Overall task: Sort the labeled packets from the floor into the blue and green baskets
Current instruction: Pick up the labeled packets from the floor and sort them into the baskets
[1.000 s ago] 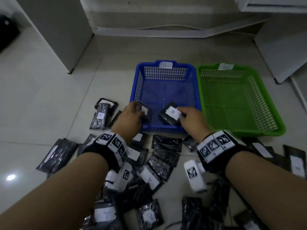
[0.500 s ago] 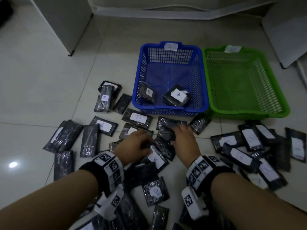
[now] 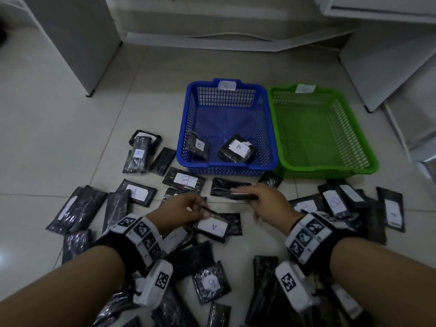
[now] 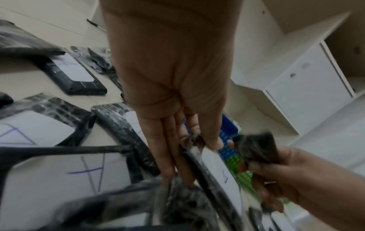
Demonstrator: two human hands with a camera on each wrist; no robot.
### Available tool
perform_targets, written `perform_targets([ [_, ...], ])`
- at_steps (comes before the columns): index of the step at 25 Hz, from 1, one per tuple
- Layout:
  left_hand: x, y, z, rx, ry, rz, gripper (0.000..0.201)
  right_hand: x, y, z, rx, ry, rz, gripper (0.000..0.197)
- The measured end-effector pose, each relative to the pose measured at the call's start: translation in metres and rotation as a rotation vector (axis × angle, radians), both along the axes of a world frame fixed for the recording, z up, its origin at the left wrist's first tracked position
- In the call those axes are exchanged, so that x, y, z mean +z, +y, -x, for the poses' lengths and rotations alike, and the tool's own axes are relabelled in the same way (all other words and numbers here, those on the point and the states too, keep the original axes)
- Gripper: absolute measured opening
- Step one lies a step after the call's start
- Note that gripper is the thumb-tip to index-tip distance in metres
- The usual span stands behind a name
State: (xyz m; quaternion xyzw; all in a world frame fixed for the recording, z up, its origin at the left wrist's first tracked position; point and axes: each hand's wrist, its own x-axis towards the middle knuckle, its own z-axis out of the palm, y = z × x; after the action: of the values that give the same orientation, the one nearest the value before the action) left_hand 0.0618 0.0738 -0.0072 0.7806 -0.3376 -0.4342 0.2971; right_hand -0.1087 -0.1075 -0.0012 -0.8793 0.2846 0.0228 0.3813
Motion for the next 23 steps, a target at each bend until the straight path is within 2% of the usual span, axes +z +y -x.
perform_targets([
  [3, 0.024, -0.005, 0.002, 0.241, 0.362, 0.105, 0.023, 0.022, -0.014, 0.005, -0.007, -0.029, -0.158, 0.052],
  [6, 0.049, -0.016, 0.008, 0.296, 0.478, 0.177, 0.024, 0.049, -0.032, 0.013, -0.099, -0.131, -0.236, 0.039],
  [8, 0.061, -0.024, 0.011, 0.282, 0.471, 0.199, 0.022, 0.064, -0.046, 0.017, -0.126, -0.176, -0.249, 0.043],
  [11, 0.074, -0.041, 0.014, 0.27, 0.458, 0.217, 0.022, 0.081, -0.061, 0.021, -0.203, -0.282, -0.404, 0.039],
  [15, 0.087, -0.073, 0.014, 0.25, 0.416, 0.207, 0.024, 0.089, -0.086, 0.035, -0.289, -0.335, -0.426, 0.038],
  [19, 0.085, -0.114, 0.018, 0.22, 0.353, 0.208, 0.027, 0.077, -0.107, 0.05, -0.514, -0.457, -0.523, 0.036],
  [23, 0.069, -0.163, 0.036, 0.225, 0.218, 0.247, 0.025, 0.061, -0.137, 0.065, -0.741, -0.484, -0.559, 0.028],
])
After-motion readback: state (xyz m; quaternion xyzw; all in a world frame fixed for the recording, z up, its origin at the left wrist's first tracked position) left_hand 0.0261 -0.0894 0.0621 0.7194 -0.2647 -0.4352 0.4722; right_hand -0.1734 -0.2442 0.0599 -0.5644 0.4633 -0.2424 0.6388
